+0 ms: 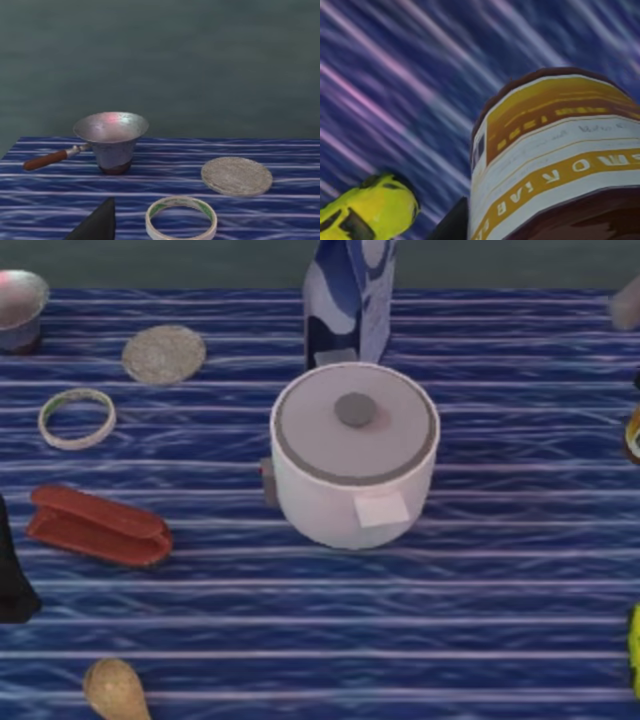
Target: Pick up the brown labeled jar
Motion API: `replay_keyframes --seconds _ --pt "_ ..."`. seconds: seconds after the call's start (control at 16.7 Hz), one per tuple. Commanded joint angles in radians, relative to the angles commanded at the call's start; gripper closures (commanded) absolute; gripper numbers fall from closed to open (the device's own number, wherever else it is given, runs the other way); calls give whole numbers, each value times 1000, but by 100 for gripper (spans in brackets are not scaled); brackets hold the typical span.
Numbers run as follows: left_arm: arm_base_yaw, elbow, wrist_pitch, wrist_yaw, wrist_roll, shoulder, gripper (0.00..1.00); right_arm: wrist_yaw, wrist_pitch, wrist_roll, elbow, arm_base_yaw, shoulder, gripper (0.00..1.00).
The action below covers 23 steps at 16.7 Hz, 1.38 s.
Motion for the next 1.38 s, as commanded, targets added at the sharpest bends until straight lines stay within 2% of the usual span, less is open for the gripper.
replay_keyframes --seconds 0.42,0.6,0.78,1.2,1.38 --pt "0 0 0 0 0 0 0 -1 -12 3 -45 -2 -46 100" --pt "0 0 0 0 0 0 0 -1 -12 66 -31 17 -22 100" --pt "0 0 0 0 0 0 0 -2 -6 216 -4 55 20 100" --pt "0 0 0 0 0 0 0 -4 35 742 77 172 127 100" --pt "0 0 0 0 0 0 0 -5 51 919 99 216 163 100"
